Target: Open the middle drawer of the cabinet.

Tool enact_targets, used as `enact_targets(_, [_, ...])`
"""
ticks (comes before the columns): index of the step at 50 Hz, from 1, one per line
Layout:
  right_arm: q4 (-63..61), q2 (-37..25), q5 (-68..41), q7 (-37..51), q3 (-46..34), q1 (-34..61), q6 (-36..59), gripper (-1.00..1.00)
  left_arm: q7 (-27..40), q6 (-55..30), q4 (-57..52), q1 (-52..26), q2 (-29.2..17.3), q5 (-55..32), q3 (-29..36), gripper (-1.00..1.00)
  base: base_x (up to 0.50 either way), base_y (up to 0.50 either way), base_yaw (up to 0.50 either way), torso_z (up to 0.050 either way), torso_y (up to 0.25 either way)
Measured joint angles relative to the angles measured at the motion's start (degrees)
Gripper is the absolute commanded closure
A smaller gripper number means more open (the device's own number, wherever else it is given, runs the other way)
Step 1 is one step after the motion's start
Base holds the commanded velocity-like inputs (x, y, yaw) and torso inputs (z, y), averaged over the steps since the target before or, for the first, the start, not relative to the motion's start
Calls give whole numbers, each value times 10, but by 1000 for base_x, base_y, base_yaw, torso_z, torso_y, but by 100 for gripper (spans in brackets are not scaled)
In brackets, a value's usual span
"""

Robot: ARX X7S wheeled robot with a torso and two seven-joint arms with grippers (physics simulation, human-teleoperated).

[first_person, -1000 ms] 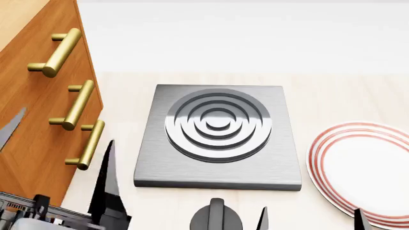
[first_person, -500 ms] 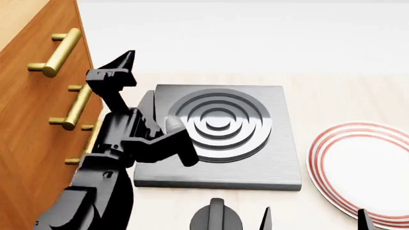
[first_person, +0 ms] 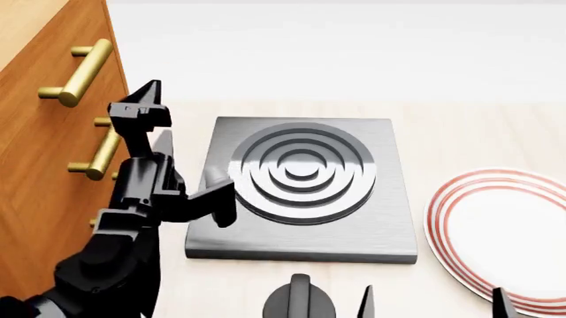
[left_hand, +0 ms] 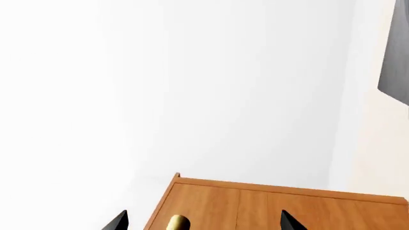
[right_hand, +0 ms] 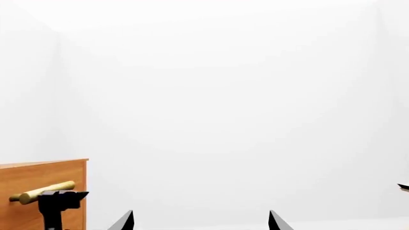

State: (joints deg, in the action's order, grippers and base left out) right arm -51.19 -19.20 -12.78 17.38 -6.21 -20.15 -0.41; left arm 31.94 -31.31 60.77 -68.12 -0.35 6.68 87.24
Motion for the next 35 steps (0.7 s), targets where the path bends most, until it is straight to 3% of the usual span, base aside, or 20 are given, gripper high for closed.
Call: enact_targets(35, [0, -10, -2, 7, -7, 0, -2, -100, 43, -2, 30, 20, 3, -13, 34, -100, 0, 0, 0, 0, 0])
